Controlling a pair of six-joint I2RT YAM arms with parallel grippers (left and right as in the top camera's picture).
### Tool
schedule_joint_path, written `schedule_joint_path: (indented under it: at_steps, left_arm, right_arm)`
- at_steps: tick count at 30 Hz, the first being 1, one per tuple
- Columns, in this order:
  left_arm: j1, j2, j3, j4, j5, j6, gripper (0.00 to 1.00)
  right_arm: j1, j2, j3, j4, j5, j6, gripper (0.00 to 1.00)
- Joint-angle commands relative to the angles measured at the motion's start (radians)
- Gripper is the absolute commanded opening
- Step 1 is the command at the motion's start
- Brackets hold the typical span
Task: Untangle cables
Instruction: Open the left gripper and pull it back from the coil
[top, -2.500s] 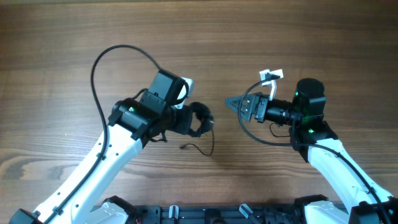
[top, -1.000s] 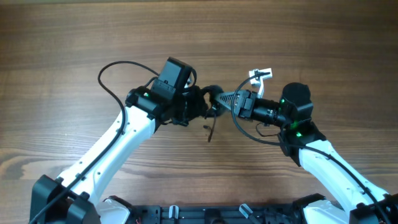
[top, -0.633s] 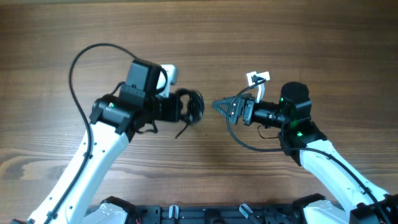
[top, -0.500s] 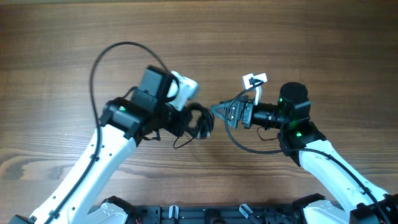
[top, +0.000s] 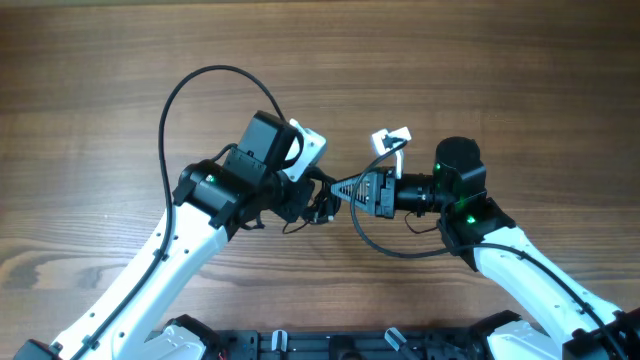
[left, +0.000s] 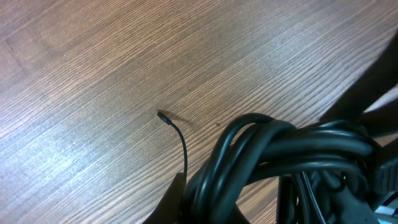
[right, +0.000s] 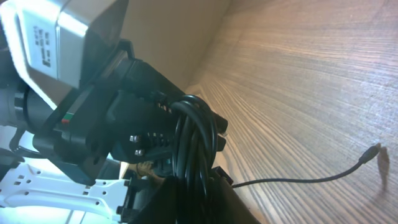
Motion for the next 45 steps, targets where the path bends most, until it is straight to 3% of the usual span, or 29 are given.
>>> schedule_joint_path:
  at_steps: [1,5,6,7,8,9,10,12,16,22,26,29,32,35,39,42,45]
  left_arm:
    - [0.002,0.000,0.001,0.038,-0.012,-0.106,0.04]
    - [0.006,-0.006,0.001,0.084,-0.013,-0.285,0.06]
    - [0.017,-0.012,0.001,0.088,-0.013,-0.355,0.18]
    - [0.035,-0.019,0.001,0.087,-0.012,-0.446,0.41]
    - [0.051,-0.024,0.001,0.084,-0.012,-0.505,0.51]
    - [0.071,-0.027,0.001,0.080,-0.011,-0.587,0.68]
    - [0.085,-0.028,0.001,0.080,-0.008,-0.644,1.00]
    - [0.107,-0.028,0.001,0.080,0.048,-0.704,1.00]
    - [0.106,-0.021,0.001,0.037,0.129,-0.708,1.00]
    - [0.114,0.008,-0.029,-0.038,0.090,-1.032,0.94]
    - [0.119,0.008,-0.130,0.040,0.035,-1.127,0.93]
    - [0.140,0.008,-0.217,0.144,0.100,-1.130,0.94]
    - [0.161,0.008,-0.311,0.365,0.203,-1.121,0.97]
    - [0.190,0.008,-0.359,0.457,0.300,-1.106,0.98]
    - [0.257,-0.007,-0.372,0.423,0.326,-1.007,0.96]
    - [0.400,-0.085,-0.372,0.324,0.342,-0.907,0.96]
    - [0.485,-0.178,-0.372,0.355,0.507,-0.736,0.96]
  right_arm:
    - [0.008,-0.009,0.010,-0.003,0.034,0.001,0.08]
    - [0.008,-0.009,0.010,-0.003,0.154,0.076,0.04]
    - [0.008,-0.009,0.010,-0.003,0.183,0.114,0.04]
    - [0.008,-0.009,0.010,-0.003,0.205,0.137,0.04]
    - [0.008,-0.009,0.010,-0.002,0.210,0.142,0.04]
    - [0.008,-0.009,0.010,-0.002,0.212,0.152,0.04]
    - [0.008,-0.009,0.010,-0.002,0.212,0.154,0.04]
    - [0.008,-0.009,0.010,-0.002,0.212,0.154,0.04]
    - [0.008,-0.009,0.010,0.005,0.212,0.193,0.04]
    - [0.008,-0.009,0.010,0.037,0.211,0.204,0.04]
    - [0.008,-0.009,0.010,0.057,0.200,0.211,0.04]
    - [0.008,-0.009,0.010,0.138,0.153,0.270,0.04]
    - [0.008,-0.009,0.010,0.238,0.086,0.341,0.04]
    - [0.007,-0.009,0.010,0.252,0.072,0.368,0.04]
    - [-0.006,-0.009,0.010,0.251,0.075,0.369,0.04]
    - [-0.031,-0.009,0.010,0.251,0.076,0.389,0.04]
    - [-0.033,-0.008,0.010,0.244,0.076,0.390,0.04]
